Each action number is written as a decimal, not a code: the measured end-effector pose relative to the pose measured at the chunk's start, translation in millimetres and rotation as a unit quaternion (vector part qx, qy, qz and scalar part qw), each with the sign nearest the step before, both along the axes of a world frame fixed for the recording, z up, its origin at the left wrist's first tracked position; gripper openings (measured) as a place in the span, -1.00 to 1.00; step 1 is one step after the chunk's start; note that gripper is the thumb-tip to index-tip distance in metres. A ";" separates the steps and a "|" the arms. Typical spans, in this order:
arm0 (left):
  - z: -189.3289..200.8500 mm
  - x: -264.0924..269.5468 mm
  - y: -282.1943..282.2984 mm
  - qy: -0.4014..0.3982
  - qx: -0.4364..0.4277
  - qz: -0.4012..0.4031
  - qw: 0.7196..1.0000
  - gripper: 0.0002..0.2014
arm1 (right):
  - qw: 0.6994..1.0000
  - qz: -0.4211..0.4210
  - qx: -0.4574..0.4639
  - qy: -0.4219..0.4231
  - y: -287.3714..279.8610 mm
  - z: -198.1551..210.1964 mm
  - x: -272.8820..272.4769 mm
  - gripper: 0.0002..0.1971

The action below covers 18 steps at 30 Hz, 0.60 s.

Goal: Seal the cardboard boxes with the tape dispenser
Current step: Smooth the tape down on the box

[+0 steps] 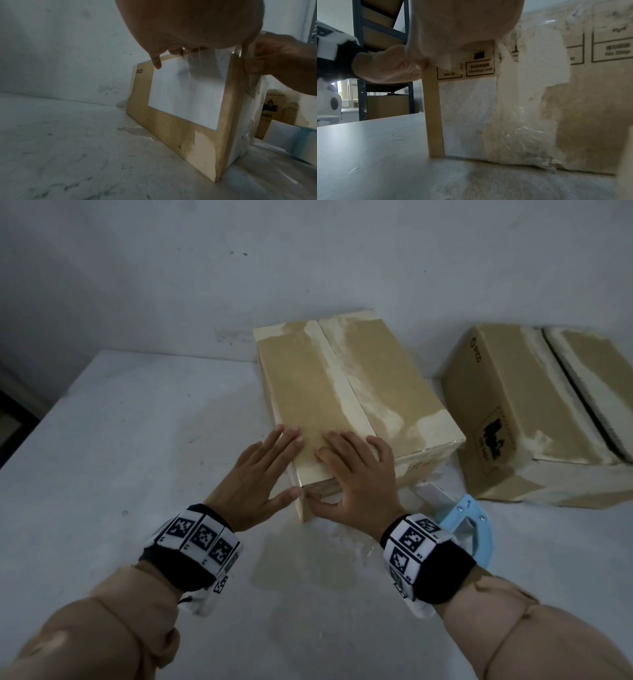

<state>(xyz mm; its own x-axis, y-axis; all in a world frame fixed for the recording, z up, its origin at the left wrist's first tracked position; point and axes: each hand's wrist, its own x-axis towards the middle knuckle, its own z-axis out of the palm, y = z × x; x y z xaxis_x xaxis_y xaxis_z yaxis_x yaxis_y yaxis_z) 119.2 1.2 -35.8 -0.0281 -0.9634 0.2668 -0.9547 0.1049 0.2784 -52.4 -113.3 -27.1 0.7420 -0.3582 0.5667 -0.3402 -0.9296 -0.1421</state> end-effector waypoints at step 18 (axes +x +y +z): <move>-13.1 -25.0 -10.4 0.038 -0.076 0.094 0.992 -0.15 | 0.993 -0.016 0.112 0.035 14.2 18.9 4.5 -0.15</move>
